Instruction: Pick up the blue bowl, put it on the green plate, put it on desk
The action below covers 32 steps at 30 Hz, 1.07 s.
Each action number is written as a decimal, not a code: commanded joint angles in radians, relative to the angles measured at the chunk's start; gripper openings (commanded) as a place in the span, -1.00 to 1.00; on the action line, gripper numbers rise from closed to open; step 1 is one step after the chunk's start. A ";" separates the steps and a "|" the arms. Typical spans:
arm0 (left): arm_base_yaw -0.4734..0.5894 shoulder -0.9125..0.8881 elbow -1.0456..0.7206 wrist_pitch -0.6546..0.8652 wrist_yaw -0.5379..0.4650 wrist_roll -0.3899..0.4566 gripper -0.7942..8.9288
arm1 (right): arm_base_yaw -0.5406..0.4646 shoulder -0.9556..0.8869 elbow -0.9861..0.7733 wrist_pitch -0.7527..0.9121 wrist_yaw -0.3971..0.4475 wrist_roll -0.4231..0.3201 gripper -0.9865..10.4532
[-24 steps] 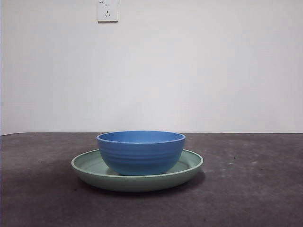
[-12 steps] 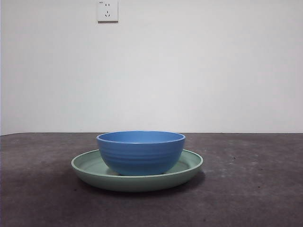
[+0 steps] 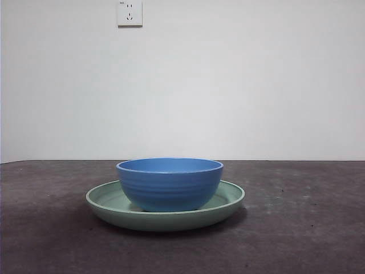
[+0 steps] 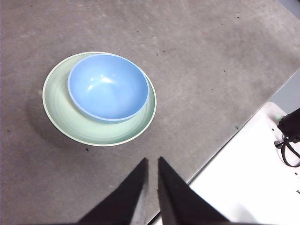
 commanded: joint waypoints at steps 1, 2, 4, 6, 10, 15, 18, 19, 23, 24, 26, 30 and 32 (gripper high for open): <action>-0.005 0.005 0.010 0.011 -0.002 -0.009 -0.78 | 0.007 0.005 0.017 0.011 0.003 0.006 -0.80; -0.005 0.005 0.010 0.011 -0.001 -0.009 -0.78 | 0.007 0.005 0.016 0.011 0.003 0.006 -0.80; -0.005 0.005 0.010 0.011 -0.001 -0.009 -0.78 | 0.007 0.005 0.016 0.011 0.002 0.006 -0.80; -0.005 0.005 0.010 0.011 -0.002 -0.009 -0.78 | 0.007 0.005 0.016 0.011 0.000 0.006 -0.80; -0.005 0.005 0.009 0.014 -0.002 -0.009 -0.78 | 0.007 0.005 0.017 0.011 0.001 0.006 -0.80; 0.033 -0.010 0.007 0.012 -0.001 -0.009 -0.78 | 0.007 0.005 0.016 0.011 0.000 0.006 -0.80; 0.113 -0.040 -0.009 0.016 -0.001 -0.009 -0.78 | 0.007 0.005 0.017 0.011 0.000 0.006 -0.80; 0.146 -0.053 -0.021 0.020 -0.001 -0.009 -0.78 | 0.007 0.005 0.017 0.011 0.000 0.006 -0.80; 0.332 -0.153 -0.155 0.131 -0.001 -0.009 -0.78 | 0.007 0.005 0.017 0.011 0.000 0.006 -0.80; 0.377 -0.188 -0.208 0.182 -0.001 -0.009 -0.78 | 0.007 0.005 0.017 0.011 0.000 0.006 -0.80; 0.445 -0.251 -0.307 0.269 -0.001 -0.009 -0.78 | 0.007 0.005 0.017 0.012 0.000 0.006 -0.80; 0.549 -0.370 -0.490 0.416 -0.005 0.019 -0.78 | 0.007 0.005 0.017 0.011 0.000 0.006 -0.80; 0.590 -0.428 -0.581 0.490 -0.006 0.056 -0.78 | 0.007 0.005 0.017 0.012 0.000 0.006 -0.80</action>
